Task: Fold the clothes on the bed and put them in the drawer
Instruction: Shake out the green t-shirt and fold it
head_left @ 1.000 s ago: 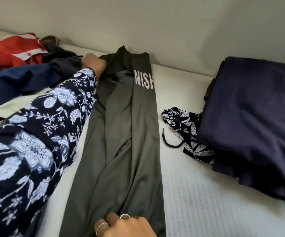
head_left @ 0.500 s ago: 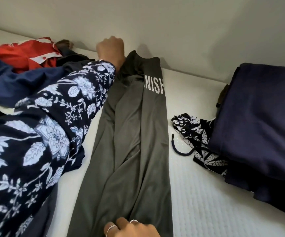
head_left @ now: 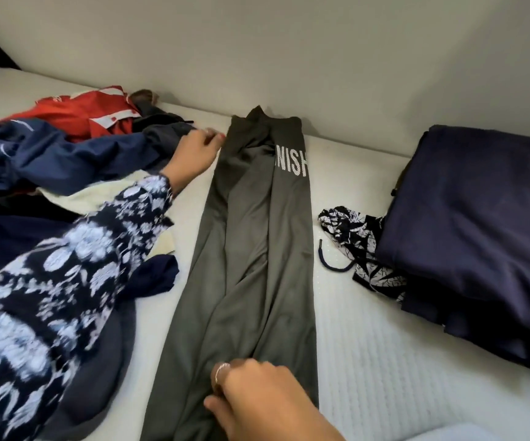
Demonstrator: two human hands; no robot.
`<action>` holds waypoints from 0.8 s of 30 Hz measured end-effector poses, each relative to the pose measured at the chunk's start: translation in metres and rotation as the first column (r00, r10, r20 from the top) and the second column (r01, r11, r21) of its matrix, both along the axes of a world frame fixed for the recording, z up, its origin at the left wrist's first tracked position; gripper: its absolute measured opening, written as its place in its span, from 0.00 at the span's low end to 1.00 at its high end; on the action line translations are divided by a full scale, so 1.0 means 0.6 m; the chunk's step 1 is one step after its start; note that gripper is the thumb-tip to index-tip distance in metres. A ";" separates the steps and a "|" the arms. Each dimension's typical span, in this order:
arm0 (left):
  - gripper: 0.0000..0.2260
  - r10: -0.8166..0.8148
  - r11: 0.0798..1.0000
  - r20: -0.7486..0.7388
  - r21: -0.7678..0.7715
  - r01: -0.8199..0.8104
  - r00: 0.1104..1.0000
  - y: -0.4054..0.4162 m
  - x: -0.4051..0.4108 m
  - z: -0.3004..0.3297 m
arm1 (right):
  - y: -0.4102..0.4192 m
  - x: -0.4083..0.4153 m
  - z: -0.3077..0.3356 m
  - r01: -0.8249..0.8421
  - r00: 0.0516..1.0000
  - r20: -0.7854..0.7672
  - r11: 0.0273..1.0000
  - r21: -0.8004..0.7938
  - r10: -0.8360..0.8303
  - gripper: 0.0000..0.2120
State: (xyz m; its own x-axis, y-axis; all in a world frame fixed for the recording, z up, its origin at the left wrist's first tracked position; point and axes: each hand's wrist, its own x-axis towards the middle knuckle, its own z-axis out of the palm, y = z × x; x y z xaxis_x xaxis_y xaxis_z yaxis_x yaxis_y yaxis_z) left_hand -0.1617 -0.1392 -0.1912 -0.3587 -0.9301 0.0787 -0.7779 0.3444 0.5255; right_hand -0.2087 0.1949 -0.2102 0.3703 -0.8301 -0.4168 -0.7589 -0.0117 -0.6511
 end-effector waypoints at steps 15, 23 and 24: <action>0.07 0.074 0.992 0.051 0.096 -0.079 0.996 0.412 0.286 0.004 | 0.108 0.017 0.043 -0.072 0.997 -0.036 0.995 -0.075 0.070 0.11; 0.22 0.092 0.973 0.301 0.176 -0.150 0.949 0.581 0.303 -0.046 | 0.129 -0.015 0.038 0.504 0.722 -0.436 0.840 -0.201 -0.537 0.31; 0.21 0.086 0.980 0.273 0.148 -0.130 0.958 0.595 0.296 -0.054 | 0.133 -0.007 0.031 0.500 0.734 -0.446 0.852 -0.157 -0.513 0.32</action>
State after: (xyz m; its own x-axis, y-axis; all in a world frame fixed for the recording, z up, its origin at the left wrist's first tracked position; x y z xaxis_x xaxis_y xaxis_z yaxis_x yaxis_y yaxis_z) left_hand 0.0159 0.2177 -0.2238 -0.2428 -0.9567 -0.1608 -0.9242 0.1778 0.3379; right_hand -0.2129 0.2748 -0.1916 -0.3350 -0.8522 -0.4019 -0.8624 0.4491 -0.2334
